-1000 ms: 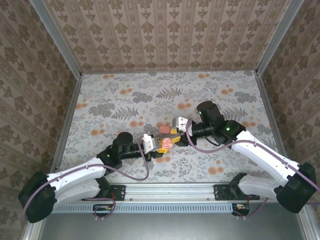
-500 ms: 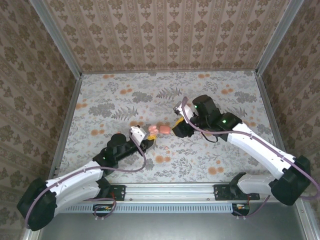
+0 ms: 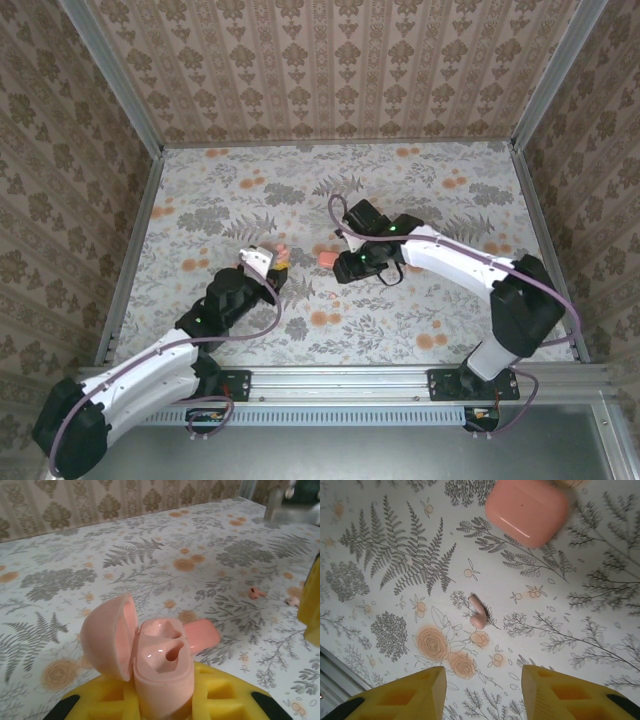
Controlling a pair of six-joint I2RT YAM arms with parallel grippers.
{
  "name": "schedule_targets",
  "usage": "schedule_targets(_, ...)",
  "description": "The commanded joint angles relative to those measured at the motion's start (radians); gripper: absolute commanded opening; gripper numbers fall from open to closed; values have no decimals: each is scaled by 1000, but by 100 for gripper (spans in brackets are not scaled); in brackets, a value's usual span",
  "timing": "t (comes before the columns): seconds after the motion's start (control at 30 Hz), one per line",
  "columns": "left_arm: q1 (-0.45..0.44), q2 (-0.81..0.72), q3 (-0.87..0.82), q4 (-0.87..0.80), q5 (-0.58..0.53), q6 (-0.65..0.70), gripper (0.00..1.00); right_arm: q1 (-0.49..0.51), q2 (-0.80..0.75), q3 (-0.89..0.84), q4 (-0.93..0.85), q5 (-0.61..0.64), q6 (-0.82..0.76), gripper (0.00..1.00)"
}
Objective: Insert the wireless bluetooth earbuds into the charging case
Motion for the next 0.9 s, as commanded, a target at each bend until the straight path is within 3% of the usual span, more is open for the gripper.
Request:
schedule_targets(0.0, 16, -56, -17, -61, -67, -47, 16, 24, 75, 55, 9, -8, 53, 44)
schedule_targets(0.43, 51, -230, -45, -178, -109, -40, 15, 75, 359, 218, 24, -51, 42, 41)
schedule_targets(0.87, 66, -248, -46, -186, -92, -23, 15, 96, 410, 229, 5, -80, 41, 37)
